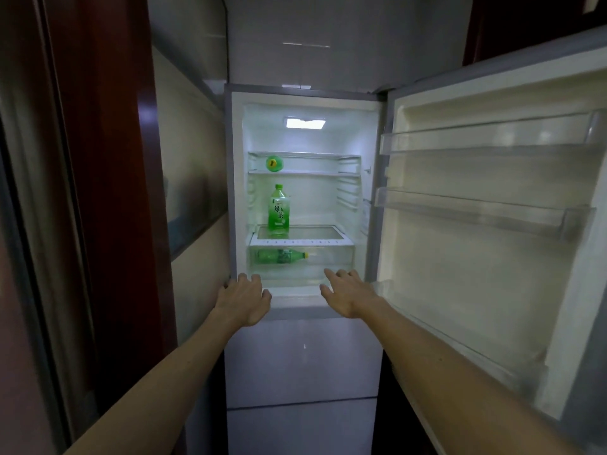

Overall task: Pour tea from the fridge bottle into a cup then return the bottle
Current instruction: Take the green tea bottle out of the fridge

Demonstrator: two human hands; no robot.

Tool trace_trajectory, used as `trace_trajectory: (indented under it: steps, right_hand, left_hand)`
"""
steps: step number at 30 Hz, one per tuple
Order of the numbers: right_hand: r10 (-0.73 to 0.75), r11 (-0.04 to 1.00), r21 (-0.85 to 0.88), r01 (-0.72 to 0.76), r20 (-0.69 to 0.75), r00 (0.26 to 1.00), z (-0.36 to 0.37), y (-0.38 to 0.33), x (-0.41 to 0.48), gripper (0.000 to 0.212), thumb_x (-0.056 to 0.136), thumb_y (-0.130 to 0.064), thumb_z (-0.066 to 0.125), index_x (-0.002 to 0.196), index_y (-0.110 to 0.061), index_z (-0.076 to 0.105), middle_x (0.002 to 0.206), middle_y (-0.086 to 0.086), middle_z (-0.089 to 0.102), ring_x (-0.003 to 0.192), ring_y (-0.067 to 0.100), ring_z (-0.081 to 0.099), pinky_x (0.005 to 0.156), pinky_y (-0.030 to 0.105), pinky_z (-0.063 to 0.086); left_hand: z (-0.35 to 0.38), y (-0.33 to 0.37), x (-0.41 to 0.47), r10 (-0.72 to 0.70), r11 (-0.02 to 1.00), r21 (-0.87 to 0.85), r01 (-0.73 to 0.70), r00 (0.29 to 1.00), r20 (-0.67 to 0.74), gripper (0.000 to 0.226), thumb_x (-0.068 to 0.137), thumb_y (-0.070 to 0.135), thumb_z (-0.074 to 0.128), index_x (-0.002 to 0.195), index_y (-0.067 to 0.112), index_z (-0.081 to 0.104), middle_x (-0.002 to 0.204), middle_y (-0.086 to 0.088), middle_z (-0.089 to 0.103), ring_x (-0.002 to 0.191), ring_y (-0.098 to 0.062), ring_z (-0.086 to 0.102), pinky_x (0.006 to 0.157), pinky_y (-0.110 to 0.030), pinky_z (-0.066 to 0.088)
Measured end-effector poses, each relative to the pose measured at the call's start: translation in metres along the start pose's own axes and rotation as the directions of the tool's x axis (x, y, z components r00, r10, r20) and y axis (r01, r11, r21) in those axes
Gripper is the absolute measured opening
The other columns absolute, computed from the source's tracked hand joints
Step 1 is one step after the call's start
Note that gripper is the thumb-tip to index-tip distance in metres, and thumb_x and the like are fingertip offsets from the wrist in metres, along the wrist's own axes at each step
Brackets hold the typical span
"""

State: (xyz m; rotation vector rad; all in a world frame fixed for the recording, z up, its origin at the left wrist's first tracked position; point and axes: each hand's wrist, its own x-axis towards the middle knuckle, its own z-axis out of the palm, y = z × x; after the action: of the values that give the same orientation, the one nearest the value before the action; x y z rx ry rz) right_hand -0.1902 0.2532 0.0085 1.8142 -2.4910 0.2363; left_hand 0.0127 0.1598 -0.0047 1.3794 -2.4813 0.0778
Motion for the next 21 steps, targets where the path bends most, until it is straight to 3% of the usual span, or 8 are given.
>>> trace_trajectory:
  steps: [5,8,12,21]
  right_hand:
    - [-0.017,1.0,0.009,0.018,-0.025,1.0,-0.003,0.016,0.046,0.056,0.104,-0.045,0.022,0.154,-0.019,0.018,0.156,0.011,0.029,0.143,0.032,0.024,0.108,0.054,0.033]
    - [-0.017,0.999,0.042,0.018,-0.011,1.0,-0.004,0.028,0.071,0.057,0.104,-0.045,0.021,0.155,-0.02,0.015,0.157,0.012,0.027,0.143,0.032,0.023,0.11,0.054,0.032]
    - [-0.027,0.998,0.064,0.027,-0.004,1.0,-0.002,0.041,0.098,0.058,0.104,-0.045,0.021,0.156,-0.021,0.013,0.159,0.011,0.025,0.144,0.032,0.022,0.111,0.052,0.031]
    - [-0.059,0.995,0.082,0.06,-0.01,0.998,0.014,0.052,0.153,0.058,0.104,-0.044,0.023,0.156,-0.021,0.014,0.157,0.011,0.028,0.142,0.032,0.025,0.108,0.051,0.032]
  left_hand:
    - [0.003,0.011,0.048,-0.031,0.999,0.03,0.033,0.997,-0.073,0.04,0.098,0.037,0.036,0.122,0.008,0.051,0.124,-0.018,0.052,0.11,-0.033,0.053,0.088,-0.039,0.045]
    - [-0.001,0.018,0.066,0.018,0.993,0.117,0.01,0.971,-0.237,0.03,0.087,0.034,0.06,0.102,0.009,0.064,0.103,-0.017,0.06,0.083,-0.028,0.057,0.068,-0.036,0.048]
    - [0.016,0.018,0.093,-0.068,0.997,0.021,0.069,0.995,-0.072,0.039,0.1,0.032,0.03,0.122,0.006,0.048,0.126,-0.02,0.045,0.104,-0.03,0.047,0.09,-0.039,0.042]
    - [0.036,0.016,0.155,-0.09,0.996,-0.028,0.09,0.996,-0.013,0.035,0.096,0.033,0.031,0.115,0.009,0.048,0.12,-0.019,0.047,0.11,-0.036,0.048,0.092,-0.043,0.044]
